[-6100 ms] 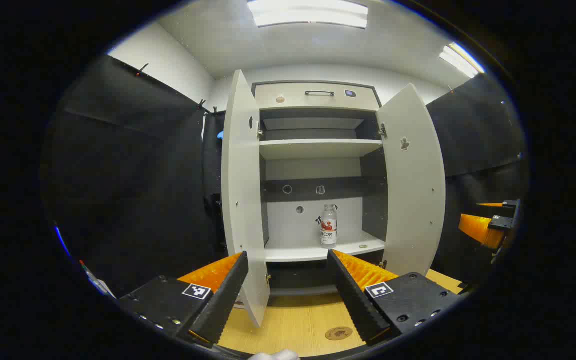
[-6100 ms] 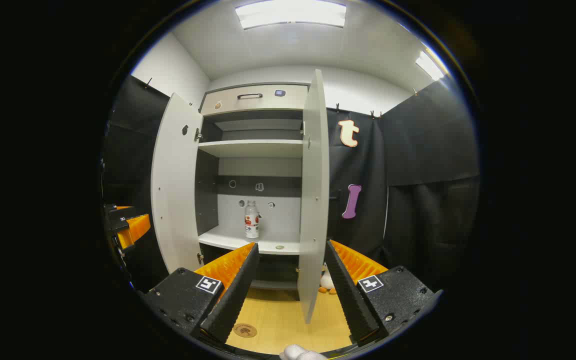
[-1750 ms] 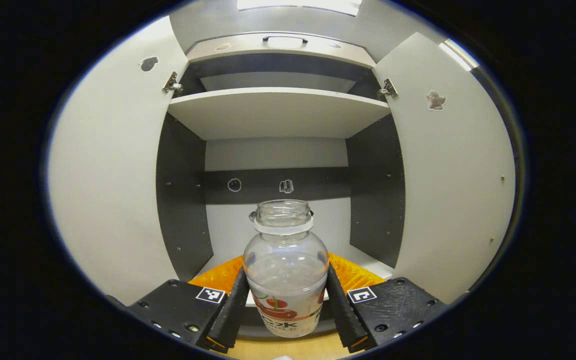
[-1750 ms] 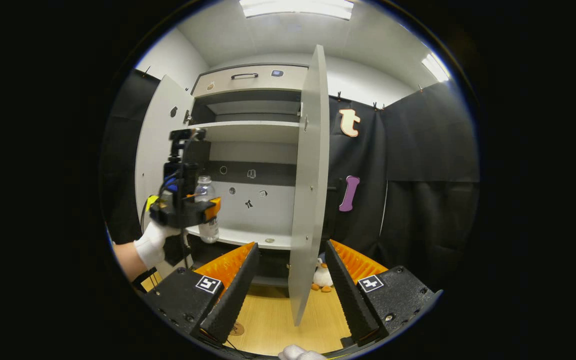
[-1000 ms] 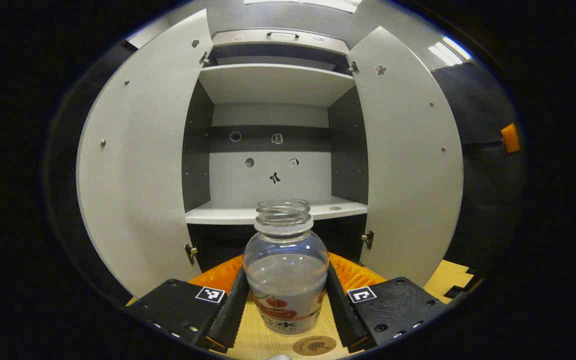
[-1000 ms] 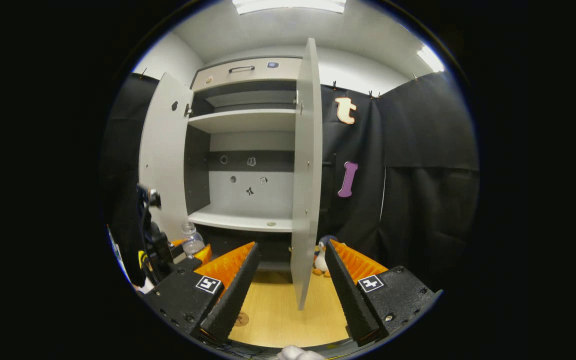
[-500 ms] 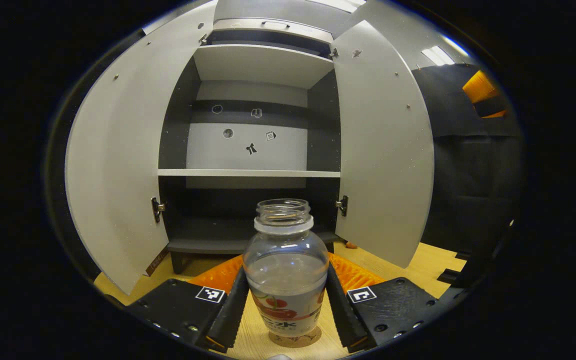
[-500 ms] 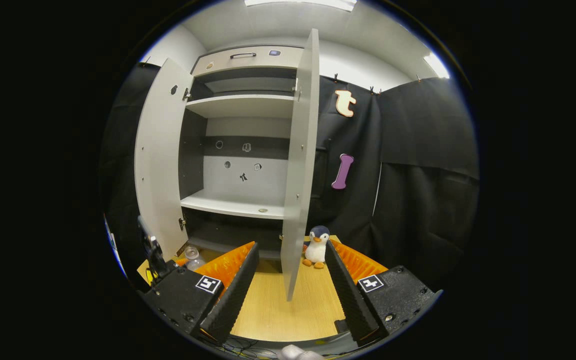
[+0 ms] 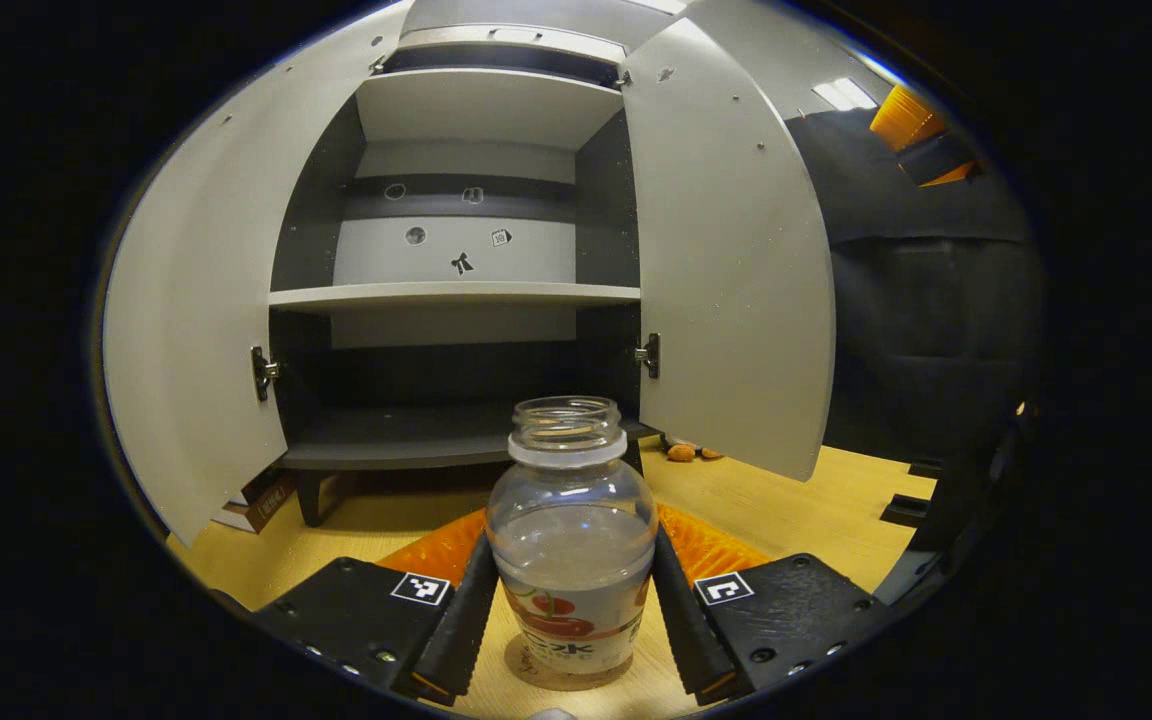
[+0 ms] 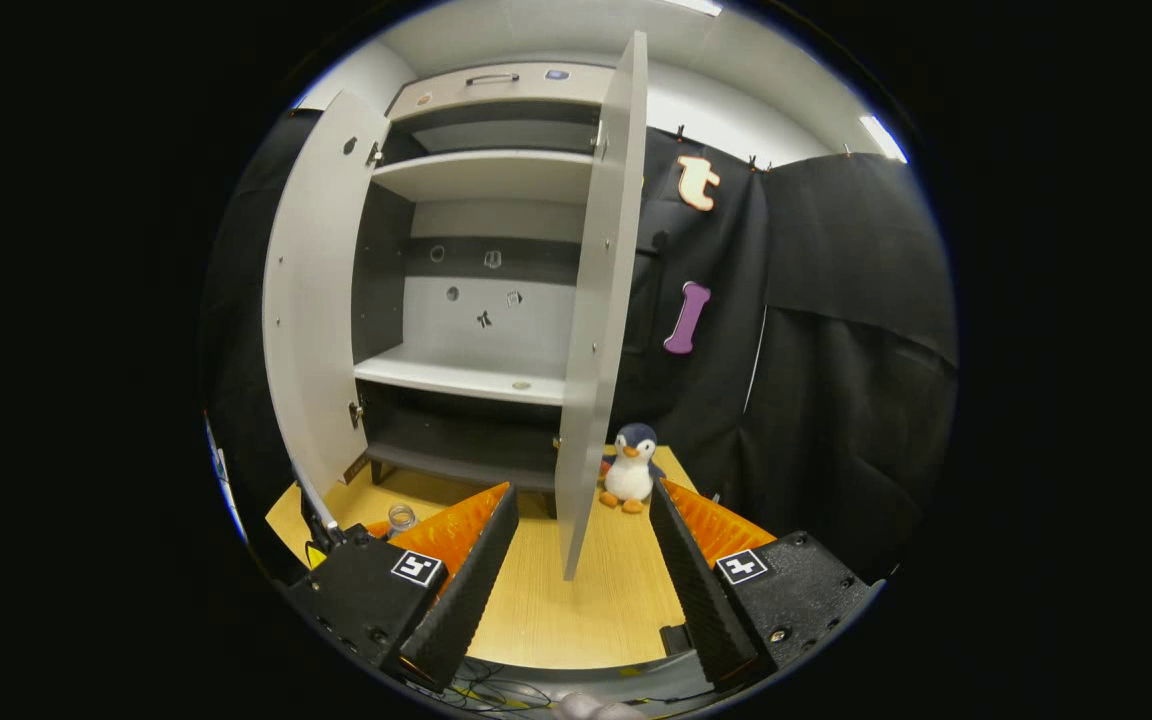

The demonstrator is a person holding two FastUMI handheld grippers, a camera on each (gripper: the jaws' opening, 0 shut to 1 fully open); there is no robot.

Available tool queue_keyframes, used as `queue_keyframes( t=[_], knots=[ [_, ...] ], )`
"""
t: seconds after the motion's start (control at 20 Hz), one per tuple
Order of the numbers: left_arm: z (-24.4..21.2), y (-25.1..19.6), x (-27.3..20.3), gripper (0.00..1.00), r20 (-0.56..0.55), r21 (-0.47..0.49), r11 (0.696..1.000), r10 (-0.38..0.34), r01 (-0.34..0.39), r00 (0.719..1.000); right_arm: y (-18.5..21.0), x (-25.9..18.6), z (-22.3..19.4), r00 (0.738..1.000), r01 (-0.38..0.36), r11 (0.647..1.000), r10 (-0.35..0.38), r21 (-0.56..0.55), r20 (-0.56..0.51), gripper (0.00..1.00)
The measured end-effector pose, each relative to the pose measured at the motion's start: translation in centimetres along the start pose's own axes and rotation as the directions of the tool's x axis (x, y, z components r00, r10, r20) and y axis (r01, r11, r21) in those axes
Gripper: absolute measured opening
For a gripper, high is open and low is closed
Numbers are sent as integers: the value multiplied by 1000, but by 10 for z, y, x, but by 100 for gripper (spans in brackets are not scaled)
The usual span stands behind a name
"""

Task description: Grasp the bottle in the cabinet with the left hand and place it on the coaster, then close the right door with the right hand and the left door with the left hand.

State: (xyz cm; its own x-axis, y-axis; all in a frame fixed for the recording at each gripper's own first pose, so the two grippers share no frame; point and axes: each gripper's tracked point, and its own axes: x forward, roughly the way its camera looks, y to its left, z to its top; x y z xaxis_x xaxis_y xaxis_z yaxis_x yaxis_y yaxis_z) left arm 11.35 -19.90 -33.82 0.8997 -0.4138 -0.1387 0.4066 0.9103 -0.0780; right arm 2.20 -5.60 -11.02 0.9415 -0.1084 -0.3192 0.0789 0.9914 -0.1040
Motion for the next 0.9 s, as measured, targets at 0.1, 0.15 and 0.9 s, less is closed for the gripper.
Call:
queue_keyframes(
  t=[0.1,0.15,0.9],
  knots=[
    [-7,1,0,77,-14,-11,1000,11,-11,1000,0,2,-1,1000,-1,1000,1,-1,-4,82],
    [-10,3,0,74,-23,-12,1000,18,-18,1000,0,3,-1,1000,-3,1000,3,-3,-1,82],
    [-25,11,0,81,-30,14,1000,28,-27,999,7,7,-8,999,-32,999,32,-21,-28,82]
  ],
)
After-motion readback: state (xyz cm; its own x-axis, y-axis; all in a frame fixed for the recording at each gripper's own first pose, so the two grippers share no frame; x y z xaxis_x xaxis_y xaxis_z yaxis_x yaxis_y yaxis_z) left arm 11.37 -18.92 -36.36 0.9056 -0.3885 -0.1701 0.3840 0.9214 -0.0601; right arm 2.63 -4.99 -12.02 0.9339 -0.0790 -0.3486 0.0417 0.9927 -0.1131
